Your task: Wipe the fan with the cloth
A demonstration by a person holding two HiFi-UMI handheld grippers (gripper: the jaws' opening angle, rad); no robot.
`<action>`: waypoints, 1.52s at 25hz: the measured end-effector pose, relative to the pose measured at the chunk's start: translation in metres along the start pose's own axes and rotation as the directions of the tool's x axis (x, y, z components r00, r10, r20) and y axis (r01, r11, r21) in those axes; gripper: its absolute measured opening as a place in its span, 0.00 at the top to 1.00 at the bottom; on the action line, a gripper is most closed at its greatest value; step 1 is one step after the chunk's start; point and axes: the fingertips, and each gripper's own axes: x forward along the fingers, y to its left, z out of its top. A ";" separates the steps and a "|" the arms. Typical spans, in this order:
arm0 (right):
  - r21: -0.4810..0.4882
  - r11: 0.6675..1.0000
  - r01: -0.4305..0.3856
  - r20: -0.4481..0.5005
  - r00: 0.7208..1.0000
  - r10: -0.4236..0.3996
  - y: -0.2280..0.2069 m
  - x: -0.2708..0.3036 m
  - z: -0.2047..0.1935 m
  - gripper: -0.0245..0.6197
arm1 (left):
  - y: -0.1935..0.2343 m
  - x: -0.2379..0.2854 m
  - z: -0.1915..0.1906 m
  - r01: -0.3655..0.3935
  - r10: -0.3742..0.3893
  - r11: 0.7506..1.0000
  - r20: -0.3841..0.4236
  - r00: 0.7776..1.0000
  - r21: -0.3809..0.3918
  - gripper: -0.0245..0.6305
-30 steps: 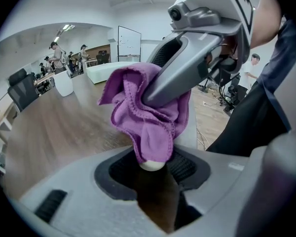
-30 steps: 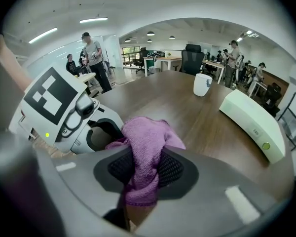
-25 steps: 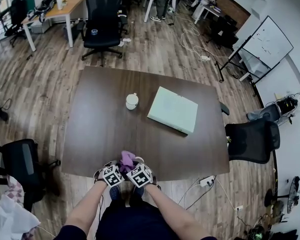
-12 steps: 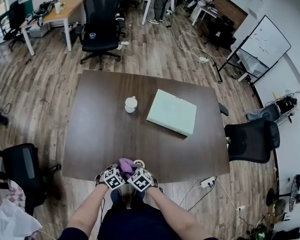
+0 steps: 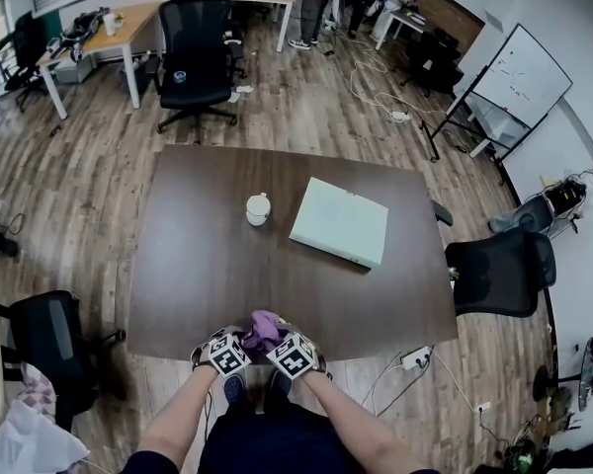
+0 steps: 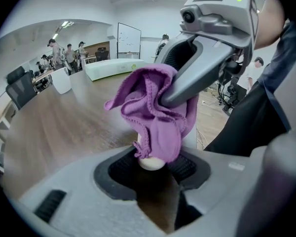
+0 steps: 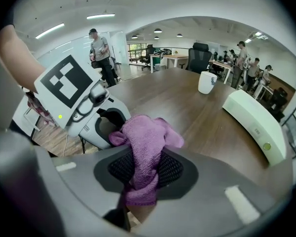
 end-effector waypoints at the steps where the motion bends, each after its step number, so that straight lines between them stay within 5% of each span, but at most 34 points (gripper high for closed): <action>1: 0.016 1.000 0.011 -0.002 1.000 -0.011 -0.006 -0.002 -0.004 0.79 | 0.000 0.000 0.000 -0.002 0.002 1.000 -0.002 1.000 0.000 0.69; 15: 0.146 0.979 0.140 -0.030 0.990 -0.137 -0.060 -0.015 -0.031 0.79 | 0.003 0.002 -0.002 -0.016 0.016 1.000 -0.017 1.000 0.009 0.68; 26: 0.066 0.979 0.192 -0.057 0.980 -0.188 -0.063 -0.006 -0.005 0.79 | 0.001 0.002 -0.002 -0.017 0.016 1.000 -0.020 1.000 -0.008 0.68; 38: 0.007 0.993 0.115 -0.034 0.993 -0.115 -0.029 0.003 0.015 0.79 | -0.002 0.001 0.000 -0.013 0.013 1.000 -0.031 0.999 -0.010 0.68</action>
